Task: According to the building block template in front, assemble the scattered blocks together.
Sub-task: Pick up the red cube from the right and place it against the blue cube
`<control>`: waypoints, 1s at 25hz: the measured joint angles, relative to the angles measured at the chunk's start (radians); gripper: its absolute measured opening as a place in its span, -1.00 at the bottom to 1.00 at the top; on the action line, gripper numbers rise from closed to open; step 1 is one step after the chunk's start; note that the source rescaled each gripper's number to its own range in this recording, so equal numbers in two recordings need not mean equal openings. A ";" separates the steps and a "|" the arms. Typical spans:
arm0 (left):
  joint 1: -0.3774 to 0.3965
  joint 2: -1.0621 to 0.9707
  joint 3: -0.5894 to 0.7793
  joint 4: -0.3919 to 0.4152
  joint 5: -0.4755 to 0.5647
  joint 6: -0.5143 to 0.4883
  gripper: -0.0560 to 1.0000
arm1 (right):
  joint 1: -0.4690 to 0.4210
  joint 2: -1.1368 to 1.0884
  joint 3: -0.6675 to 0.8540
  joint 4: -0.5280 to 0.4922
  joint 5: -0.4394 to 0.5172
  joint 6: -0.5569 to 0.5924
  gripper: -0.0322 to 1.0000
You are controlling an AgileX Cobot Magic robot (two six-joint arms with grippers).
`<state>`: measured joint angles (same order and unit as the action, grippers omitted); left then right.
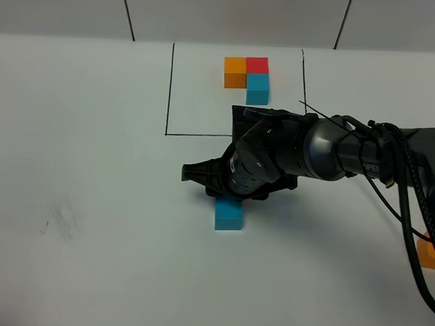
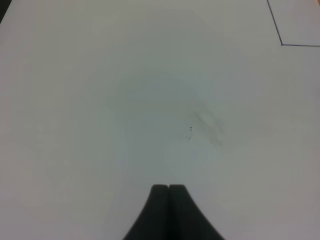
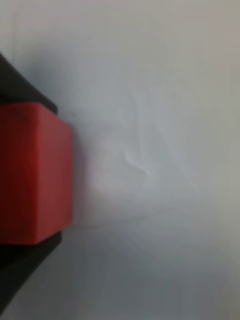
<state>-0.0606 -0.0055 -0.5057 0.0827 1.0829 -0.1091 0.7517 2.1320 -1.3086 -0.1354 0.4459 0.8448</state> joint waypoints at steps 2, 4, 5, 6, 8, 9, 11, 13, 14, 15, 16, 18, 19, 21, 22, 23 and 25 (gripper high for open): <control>0.000 0.000 0.000 0.000 0.000 0.000 -0.89 | 0.000 0.001 0.000 0.001 -0.001 -0.019 -0.10; 0.000 0.000 0.000 0.000 0.000 0.000 -0.89 | 0.000 0.001 0.000 0.001 -0.001 -0.047 -0.10; 0.000 0.000 0.000 0.000 0.000 0.000 -0.89 | 0.000 0.001 0.000 0.001 -0.001 -0.059 -0.10; 0.000 0.000 0.000 0.000 0.000 0.000 -0.89 | 0.000 0.001 0.000 0.001 -0.001 -0.071 -0.10; 0.000 0.000 0.000 0.000 0.000 0.001 -0.89 | 0.000 0.001 0.000 0.001 -0.001 -0.082 -0.10; 0.000 0.000 0.000 0.000 0.000 0.001 -0.89 | 0.000 0.001 0.000 0.001 -0.001 -0.087 -0.10; 0.000 0.000 0.000 0.000 0.000 0.001 -0.89 | 0.000 0.001 0.000 0.001 -0.001 -0.090 -0.10; 0.000 0.000 0.000 0.000 0.000 0.001 -0.89 | 0.000 0.001 0.000 0.002 -0.001 -0.107 -0.10; 0.000 0.000 0.000 0.000 0.000 0.001 -0.89 | 0.000 0.001 0.000 0.003 -0.001 -0.119 -0.10; 0.000 0.000 0.000 0.000 0.000 0.001 -0.89 | 0.000 0.002 0.000 0.006 -0.001 -0.129 -0.10; 0.000 0.000 0.000 0.000 0.000 0.001 -0.89 | 0.000 0.002 0.000 0.009 0.000 -0.140 -0.10; 0.000 0.000 0.000 0.000 0.000 0.001 -0.89 | 0.000 0.002 0.000 0.014 0.007 -0.158 -0.10; 0.000 0.000 0.000 0.000 0.000 0.001 -0.89 | 0.000 0.002 0.000 0.015 0.009 -0.161 -0.10; 0.000 0.000 0.000 0.000 0.000 0.001 -0.89 | 0.000 0.003 -0.002 0.018 0.013 -0.174 -0.10; 0.000 0.000 0.000 0.000 0.000 0.001 -0.89 | 0.001 0.003 -0.002 0.019 0.013 -0.184 -0.10; 0.000 0.000 0.000 0.000 0.000 0.001 -0.89 | 0.002 0.003 -0.002 0.019 0.014 -0.192 -0.10; 0.000 0.000 0.000 0.000 0.000 0.001 -0.89 | 0.005 0.003 -0.002 0.019 0.016 -0.220 -0.01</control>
<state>-0.0606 -0.0055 -0.5057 0.0827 1.0829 -0.1082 0.7570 2.1348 -1.3105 -0.1169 0.4618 0.6251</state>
